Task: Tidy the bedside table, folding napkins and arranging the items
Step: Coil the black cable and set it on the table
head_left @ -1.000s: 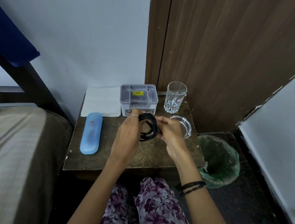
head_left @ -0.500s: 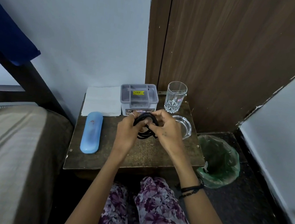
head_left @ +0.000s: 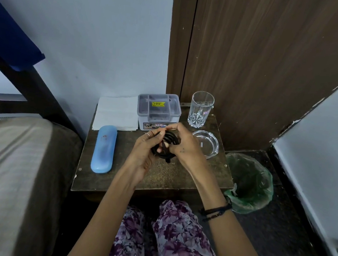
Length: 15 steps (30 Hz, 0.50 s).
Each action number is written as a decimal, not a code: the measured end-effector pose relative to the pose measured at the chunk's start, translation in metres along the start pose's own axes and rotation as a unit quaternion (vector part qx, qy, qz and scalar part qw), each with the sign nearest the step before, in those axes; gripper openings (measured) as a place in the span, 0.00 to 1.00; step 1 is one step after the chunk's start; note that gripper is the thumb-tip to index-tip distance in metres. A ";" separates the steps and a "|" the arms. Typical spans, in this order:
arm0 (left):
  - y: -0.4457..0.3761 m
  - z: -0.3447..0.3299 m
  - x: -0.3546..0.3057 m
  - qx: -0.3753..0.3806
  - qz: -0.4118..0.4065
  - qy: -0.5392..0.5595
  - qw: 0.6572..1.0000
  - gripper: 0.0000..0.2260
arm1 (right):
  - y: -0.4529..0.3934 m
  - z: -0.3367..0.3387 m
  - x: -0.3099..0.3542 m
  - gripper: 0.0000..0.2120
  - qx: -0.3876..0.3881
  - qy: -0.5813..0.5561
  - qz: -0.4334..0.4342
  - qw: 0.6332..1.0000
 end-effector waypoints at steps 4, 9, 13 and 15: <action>0.000 0.003 0.001 -0.002 0.025 -0.010 1.000 0.05 | 0.000 0.004 0.000 0.26 0.058 0.029 0.005 0.998; -0.002 0.002 0.003 -0.025 0.065 -0.071 0.995 0.05 | 0.010 0.006 0.000 0.23 0.096 0.143 0.150 0.974; -0.001 -0.003 0.003 -0.011 0.100 -0.080 0.992 0.08 | 0.020 0.011 0.003 0.13 0.067 0.228 0.262 0.935; -0.002 -0.005 0.002 -0.006 0.094 -0.102 0.990 0.08 | 0.023 0.013 0.008 0.08 0.042 0.257 0.295 0.919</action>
Point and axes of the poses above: each hand's wrist, its own y-axis away from the middle knuckle, its own z-axis out of the back of the hand, x = y × z, the point moved 3 cm from there along -y, towards the middle knuckle, and after that the axes turned 7 degrees about -y, right-handed, at the moved point
